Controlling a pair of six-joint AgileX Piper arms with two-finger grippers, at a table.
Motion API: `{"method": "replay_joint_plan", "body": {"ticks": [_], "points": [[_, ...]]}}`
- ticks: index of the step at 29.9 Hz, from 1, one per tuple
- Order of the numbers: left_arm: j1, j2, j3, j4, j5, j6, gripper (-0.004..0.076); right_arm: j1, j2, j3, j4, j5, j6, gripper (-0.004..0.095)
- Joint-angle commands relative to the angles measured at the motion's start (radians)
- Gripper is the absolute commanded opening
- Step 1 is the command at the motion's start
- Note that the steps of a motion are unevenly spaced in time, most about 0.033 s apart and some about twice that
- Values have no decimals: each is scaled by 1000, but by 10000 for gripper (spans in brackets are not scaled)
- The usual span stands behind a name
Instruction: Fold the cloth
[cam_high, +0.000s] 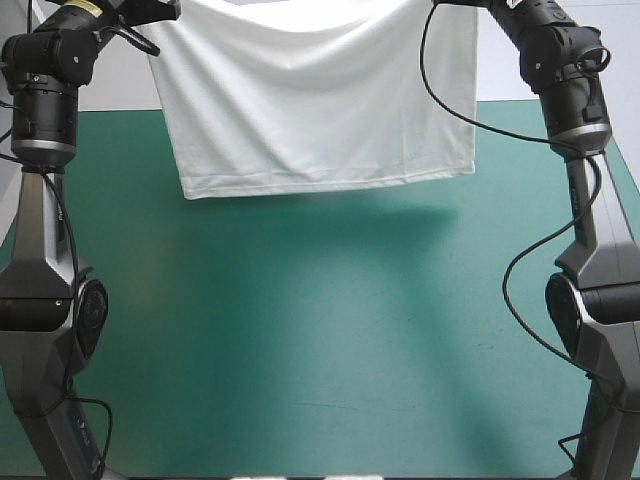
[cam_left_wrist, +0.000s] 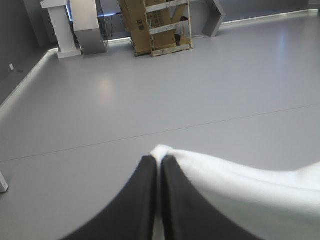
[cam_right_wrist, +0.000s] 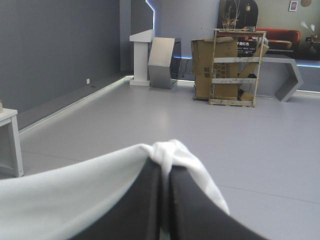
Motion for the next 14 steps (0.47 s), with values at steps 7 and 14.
{"method": "replay_joint_plan", "body": {"ticks": [7,14], "points": [[-2,-63,-24,-14,77,34,21,-38,-61,-72,17,241,18,-17],[-2,-63,-4,-16,401,30,21,-40,-34,-65,-92,713,143,-17]]}}
